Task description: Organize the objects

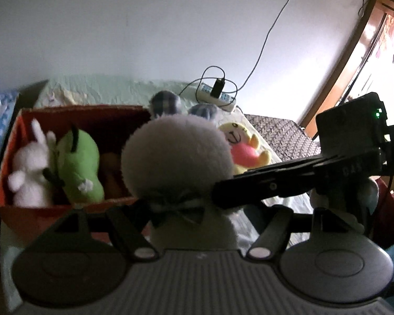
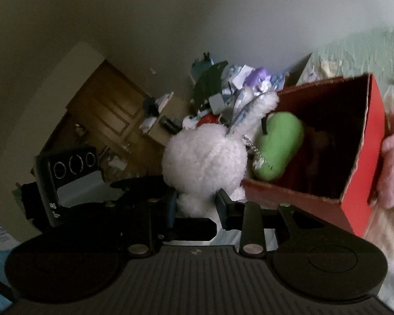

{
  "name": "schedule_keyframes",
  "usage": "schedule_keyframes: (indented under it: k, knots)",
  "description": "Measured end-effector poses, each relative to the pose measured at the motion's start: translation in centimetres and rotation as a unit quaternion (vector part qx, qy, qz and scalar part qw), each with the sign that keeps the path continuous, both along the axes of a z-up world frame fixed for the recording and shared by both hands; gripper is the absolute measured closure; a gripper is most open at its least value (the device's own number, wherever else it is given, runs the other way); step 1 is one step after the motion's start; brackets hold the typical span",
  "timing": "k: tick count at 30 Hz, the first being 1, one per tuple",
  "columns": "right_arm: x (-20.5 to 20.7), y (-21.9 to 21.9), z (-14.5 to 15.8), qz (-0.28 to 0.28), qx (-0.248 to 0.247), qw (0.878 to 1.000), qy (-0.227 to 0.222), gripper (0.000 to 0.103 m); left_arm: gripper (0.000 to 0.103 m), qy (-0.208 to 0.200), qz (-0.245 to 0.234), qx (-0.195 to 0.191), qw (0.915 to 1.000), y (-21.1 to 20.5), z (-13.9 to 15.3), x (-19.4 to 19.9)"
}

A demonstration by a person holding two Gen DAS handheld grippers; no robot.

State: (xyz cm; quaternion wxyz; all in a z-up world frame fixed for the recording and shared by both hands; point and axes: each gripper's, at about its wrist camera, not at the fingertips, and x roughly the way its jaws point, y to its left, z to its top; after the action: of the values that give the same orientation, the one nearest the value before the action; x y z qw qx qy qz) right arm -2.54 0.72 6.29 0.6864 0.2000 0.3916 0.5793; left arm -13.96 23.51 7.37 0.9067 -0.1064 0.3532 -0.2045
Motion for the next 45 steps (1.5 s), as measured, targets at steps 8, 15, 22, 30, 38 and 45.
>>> schedule_keyframes:
  k: [8, 15, 22, 30, 38, 45]
  knots:
    - [0.3, -0.6, -0.2, -0.054, -0.002, 0.998, -0.023, 0.069, 0.030, -0.006, -0.011, 0.005, 0.9999, 1.2, -0.5, 2.7]
    - [2.1, 0.2, -1.0, -0.112, -0.017, 0.993, -0.029, 0.069, 0.030, -0.001, -0.017, 0.002, 0.9998, 1.7, -1.7, 6.1]
    - [3.6, 1.5, -2.2, -0.147, -0.046, 0.988, -0.028, 0.070, 0.030, 0.022, -0.016, -0.004, 0.9996, 2.4, -3.2, 8.8]
    - [5.4, 3.0, -3.3, -0.152, -0.066, 0.986, -0.020, 0.070, 0.030, 0.055, -0.004, -0.008, 0.9984, 3.2, -5.4, 11.1]
    - [6.5, 4.7, -5.0, -0.149, -0.114, 0.982, -0.010, 0.070, 0.030, 0.084, 0.020, 0.003, 0.9963, 3.9, -7.3, 13.0]
    - [6.7, 4.4, -4.8, -0.143, -0.100, 0.985, -0.006, 0.072, 0.030, 0.078, 0.018, 0.003, 0.9968, 4.2, -7.1, 13.1]
